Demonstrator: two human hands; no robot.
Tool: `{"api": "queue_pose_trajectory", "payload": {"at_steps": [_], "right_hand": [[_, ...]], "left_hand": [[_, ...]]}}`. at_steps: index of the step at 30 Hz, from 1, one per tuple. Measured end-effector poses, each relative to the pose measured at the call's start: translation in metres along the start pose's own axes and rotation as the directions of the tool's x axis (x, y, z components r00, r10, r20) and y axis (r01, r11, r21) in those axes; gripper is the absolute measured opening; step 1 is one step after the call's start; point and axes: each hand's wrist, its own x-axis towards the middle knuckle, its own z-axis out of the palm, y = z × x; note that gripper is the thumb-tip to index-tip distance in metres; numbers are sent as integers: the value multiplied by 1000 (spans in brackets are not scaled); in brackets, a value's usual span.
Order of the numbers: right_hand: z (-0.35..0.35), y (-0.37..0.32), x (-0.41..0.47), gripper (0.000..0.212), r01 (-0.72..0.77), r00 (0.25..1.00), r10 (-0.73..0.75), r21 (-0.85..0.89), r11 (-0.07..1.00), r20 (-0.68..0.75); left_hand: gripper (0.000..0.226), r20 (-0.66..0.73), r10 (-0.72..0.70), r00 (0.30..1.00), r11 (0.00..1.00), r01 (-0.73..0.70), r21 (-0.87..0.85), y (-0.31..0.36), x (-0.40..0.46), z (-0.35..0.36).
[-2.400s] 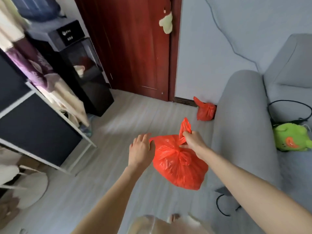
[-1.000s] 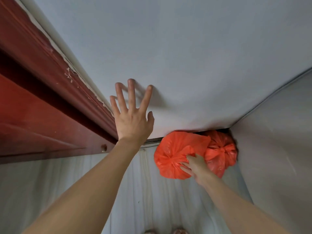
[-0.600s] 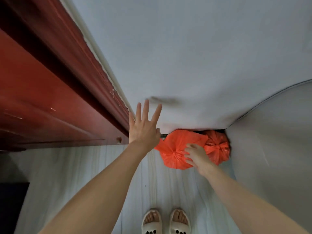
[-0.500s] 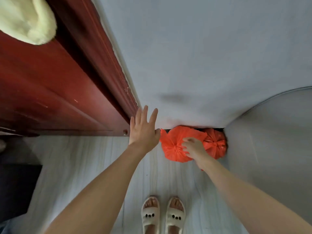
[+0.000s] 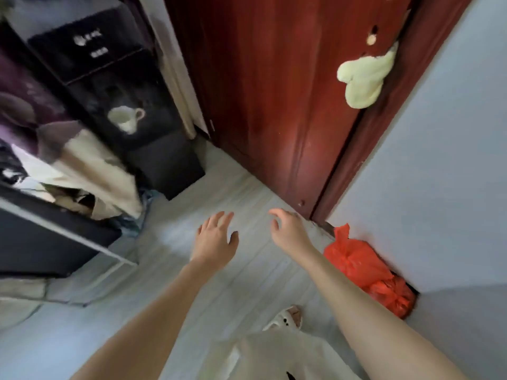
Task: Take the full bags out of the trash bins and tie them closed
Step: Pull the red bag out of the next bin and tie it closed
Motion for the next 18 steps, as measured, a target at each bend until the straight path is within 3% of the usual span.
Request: {"api": "queue_pose_trajectory", "payload": {"at_steps": [4, 7, 10, 12, 18], "right_hand": [[77, -85, -58, 35, 253, 956, -236, -80, 964, 173], [160, -151, -138, 36, 466, 828, -401, -83, 881, 391], [238, -200, -224, 36, 610, 673, -467, -72, 789, 573], [292, -230, -290, 36, 708, 528, -491, -40, 705, 692], [421, -278, -449, 36, 885, 131, -457, 104, 455, 880]], "left_hand": [[51, -149, -208, 967, 978, 202, -51, -87, -104, -45], [49, -257, -411, 875, 912, 394, -116, -164, -225, -67], [48, -343, -605, 719, 795, 569, -210, -226, -351, -69], [48, -353, -740, 572, 668, 683, -294, -263, -440, -66], [48, -322, -931, 173, 324, 798, -507, -325, -628, -41]]}}
